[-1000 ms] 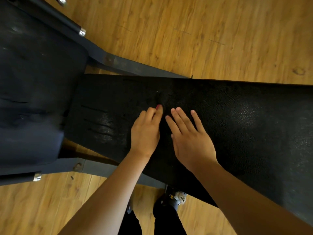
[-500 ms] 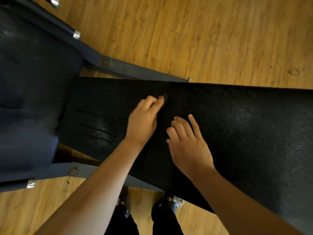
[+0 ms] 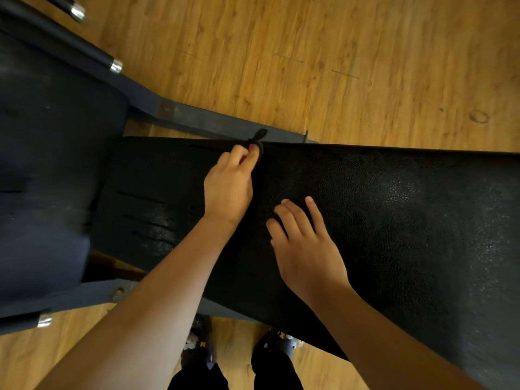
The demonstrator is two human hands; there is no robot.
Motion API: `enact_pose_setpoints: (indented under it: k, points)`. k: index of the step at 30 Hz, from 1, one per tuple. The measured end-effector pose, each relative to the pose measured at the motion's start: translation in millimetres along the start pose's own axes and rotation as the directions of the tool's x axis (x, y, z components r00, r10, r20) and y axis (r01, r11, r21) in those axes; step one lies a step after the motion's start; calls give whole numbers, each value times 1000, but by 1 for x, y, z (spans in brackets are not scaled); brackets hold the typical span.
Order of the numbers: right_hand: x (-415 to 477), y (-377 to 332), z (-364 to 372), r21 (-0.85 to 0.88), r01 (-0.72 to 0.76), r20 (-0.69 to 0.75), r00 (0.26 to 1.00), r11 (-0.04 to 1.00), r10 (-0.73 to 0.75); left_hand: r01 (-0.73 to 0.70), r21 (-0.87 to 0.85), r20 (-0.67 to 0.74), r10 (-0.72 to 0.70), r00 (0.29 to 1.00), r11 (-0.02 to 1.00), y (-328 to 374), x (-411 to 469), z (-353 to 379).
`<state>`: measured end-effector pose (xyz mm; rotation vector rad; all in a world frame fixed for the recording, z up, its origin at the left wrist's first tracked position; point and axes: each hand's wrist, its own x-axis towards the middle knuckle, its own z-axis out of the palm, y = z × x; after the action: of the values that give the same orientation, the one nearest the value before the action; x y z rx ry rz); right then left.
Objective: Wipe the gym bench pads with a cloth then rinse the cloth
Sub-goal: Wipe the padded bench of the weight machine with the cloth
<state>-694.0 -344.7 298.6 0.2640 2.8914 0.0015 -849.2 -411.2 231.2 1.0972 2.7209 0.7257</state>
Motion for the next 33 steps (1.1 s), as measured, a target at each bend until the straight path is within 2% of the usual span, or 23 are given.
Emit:
enact_pose_setpoints:
  k: [1,4,5,6,10,11,12,16,17,19,21,26,30,33]
  points:
    - [0,0,0,1,0,1,1000,1000,0,-20,-14,-3,20,1000,1000,7,2,0]
    - [0,0,0,0,-3,1,1000,1000,3,-223,-55,18,224,974,973,25,4,-2]
    - [0,0,0,-1,-3,1,1000,1000,3,-246,-54,28,247,968,968,25,7,-2]
    - [0,0,0,-3,-1,3,1000,1000,1,-222,-43,43,224,974,974,23,11,-2]
    - [0,-1,2,1,2,8,1000,1000,-2,55,1,132,-54,990,998,-2,37,-8]
    - [0,-1,3,-2,8,11,1000,1000,-8,73,4,149,-73,986,997,-3,43,-9]
    - [0,0,3,-7,13,12,1000,1000,-13,54,-11,159,-52,986,998,3,49,-11]
    - [0,0,3,-2,14,-5,1000,1000,-14,-176,-178,181,208,961,968,59,58,-14]
    - [0,0,2,1,15,-7,1000,1000,-15,-185,-197,178,221,959,963,66,60,-13]
    - [0,-1,3,2,18,4,1000,1000,-18,-170,-185,189,205,960,968,63,65,-11]
    - [0,0,4,-4,15,8,1000,1000,-15,-178,-97,242,197,950,979,45,72,-11]
    - [0,0,5,2,15,-13,1000,1000,-15,-60,169,389,-11,921,984,-7,84,-12]
    - [0,0,5,-5,21,-29,999,1000,-21,-123,71,401,84,912,990,8,88,-9]
    - [-1,0,5,-10,26,-37,999,1000,-27,-84,33,393,64,917,996,-7,82,-11]
